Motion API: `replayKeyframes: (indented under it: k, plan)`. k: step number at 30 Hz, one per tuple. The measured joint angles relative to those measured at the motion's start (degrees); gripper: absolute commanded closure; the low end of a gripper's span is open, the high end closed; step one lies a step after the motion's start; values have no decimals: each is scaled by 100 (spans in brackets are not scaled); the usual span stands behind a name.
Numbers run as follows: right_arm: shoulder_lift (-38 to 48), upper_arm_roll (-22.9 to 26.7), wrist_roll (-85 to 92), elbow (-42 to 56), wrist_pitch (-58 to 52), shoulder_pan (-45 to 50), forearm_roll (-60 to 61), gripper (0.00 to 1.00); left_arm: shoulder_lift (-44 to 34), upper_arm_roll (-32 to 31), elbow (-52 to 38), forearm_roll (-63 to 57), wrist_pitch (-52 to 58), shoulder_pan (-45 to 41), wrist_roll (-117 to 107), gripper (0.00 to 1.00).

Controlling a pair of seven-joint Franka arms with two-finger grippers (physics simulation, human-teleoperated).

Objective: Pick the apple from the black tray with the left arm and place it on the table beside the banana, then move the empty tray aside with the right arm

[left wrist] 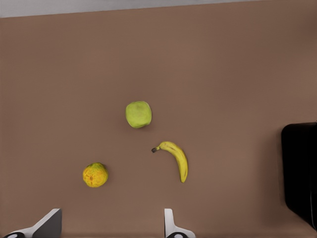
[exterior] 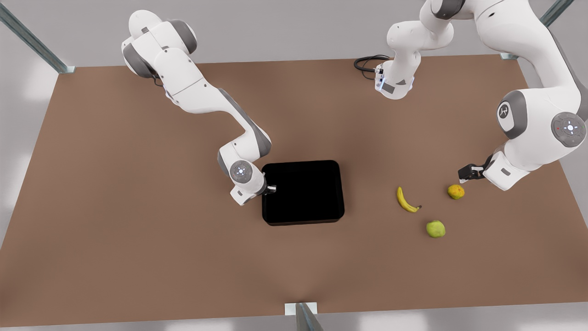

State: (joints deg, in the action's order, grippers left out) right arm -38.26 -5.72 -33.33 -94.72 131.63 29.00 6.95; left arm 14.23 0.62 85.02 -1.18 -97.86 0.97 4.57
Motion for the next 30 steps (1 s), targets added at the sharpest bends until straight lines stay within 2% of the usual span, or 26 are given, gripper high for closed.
replayKeyframes:
  k: [5,10,14,20,30]
  plan:
    - [222,-53,108,61,-21,-9,58,93,40,8,-4,-4,1,8,10,0]
    - [960,2,261,187,-498,-171,63,94,42,9,-9,-8,2,8,17,0]
    - [1241,548,605,919,-1451,-327,-260,96,42,9,-9,-9,2,7,21,0]
    - [1261,1091,1512,1376,-2601,-1029,-567,96,42,9,-9,-10,2,8,25,0]
    - [1049,1131,3398,1437,-3213,-2568,-603,99,42,9,-9,-11,2,4,28,0]
